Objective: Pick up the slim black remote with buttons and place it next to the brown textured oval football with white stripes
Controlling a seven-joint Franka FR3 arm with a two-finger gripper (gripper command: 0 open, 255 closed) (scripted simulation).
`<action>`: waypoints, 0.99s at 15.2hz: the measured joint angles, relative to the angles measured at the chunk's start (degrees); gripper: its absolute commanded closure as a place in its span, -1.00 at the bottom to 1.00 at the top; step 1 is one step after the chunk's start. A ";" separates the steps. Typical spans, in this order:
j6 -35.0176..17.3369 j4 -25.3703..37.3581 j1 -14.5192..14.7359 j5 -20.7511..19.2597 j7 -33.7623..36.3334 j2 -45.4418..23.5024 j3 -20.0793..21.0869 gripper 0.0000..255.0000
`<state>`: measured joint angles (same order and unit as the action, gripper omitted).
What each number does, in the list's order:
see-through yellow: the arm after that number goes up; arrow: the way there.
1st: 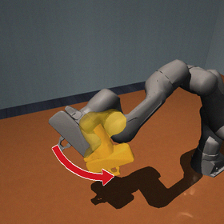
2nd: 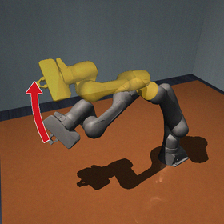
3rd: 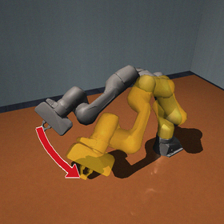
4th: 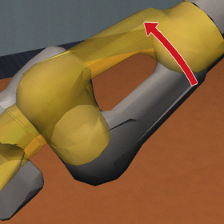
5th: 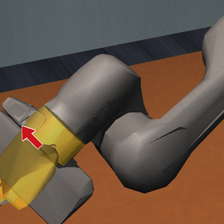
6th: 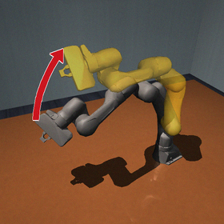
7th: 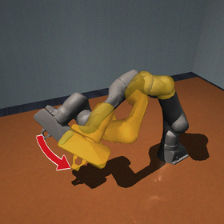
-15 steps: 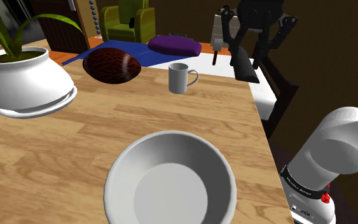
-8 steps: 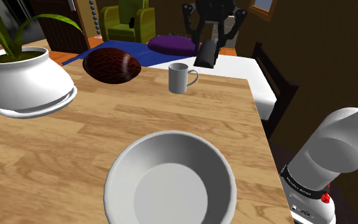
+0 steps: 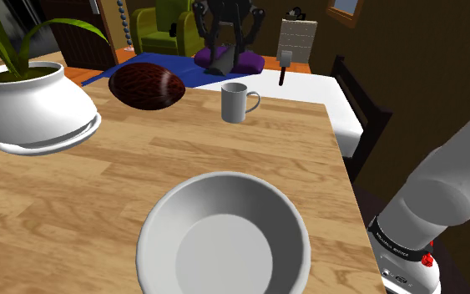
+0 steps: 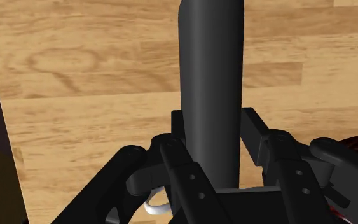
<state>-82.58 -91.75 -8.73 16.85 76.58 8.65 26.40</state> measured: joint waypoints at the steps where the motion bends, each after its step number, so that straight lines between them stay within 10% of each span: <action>1: -0.28 2.11 0.17 -0.99 0.76 -2.42 0.64 1.00; 10: 7.95 38.35 8.71 -15.13 8.81 -31.98 3.61 1.00; 15: 3.07 32.11 7.31 -14.54 7.61 -30.78 3.38 1.00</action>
<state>-79.51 -59.64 -1.42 2.30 84.18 -22.14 29.78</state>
